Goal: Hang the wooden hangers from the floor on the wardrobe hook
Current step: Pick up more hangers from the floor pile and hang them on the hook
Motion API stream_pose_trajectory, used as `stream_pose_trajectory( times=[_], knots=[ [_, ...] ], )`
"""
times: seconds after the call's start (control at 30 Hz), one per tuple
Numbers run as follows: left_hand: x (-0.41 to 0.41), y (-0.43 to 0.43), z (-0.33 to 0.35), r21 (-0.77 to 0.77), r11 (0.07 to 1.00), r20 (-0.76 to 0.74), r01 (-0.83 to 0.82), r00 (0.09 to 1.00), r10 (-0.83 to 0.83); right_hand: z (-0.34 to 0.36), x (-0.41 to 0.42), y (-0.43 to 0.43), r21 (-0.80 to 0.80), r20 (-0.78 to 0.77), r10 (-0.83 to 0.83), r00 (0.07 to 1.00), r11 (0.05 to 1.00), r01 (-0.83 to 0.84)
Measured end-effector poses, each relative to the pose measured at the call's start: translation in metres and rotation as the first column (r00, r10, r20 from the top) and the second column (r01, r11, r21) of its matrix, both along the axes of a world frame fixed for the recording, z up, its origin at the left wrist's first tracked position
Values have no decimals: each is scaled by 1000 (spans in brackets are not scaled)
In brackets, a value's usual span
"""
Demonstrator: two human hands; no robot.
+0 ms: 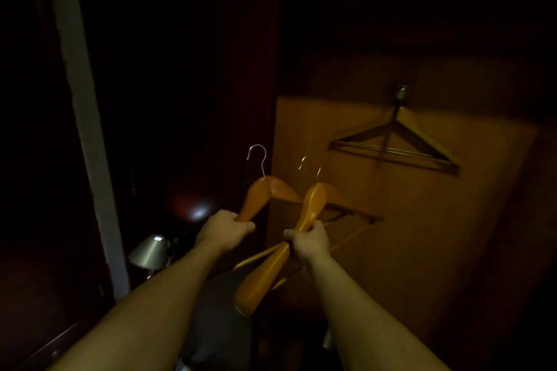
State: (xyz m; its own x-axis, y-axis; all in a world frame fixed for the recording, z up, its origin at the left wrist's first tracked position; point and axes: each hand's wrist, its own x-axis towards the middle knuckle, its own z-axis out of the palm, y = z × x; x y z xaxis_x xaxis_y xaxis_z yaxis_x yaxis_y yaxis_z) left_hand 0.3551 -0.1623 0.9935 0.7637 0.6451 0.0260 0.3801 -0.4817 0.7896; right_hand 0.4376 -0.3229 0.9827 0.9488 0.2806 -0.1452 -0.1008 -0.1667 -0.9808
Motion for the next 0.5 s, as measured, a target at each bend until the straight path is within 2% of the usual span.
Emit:
stream_pose_trajectory(
  times=[0.33,0.5],
  knots=[
    [134,-89,50,109,971,42,211,975,-216,65,112,-99,62,191,-244,951,970,236],
    [186,-123,75,149,944,64,294,950,-305,87,153,-133,45,285,-252,925,967,250]
  ],
)
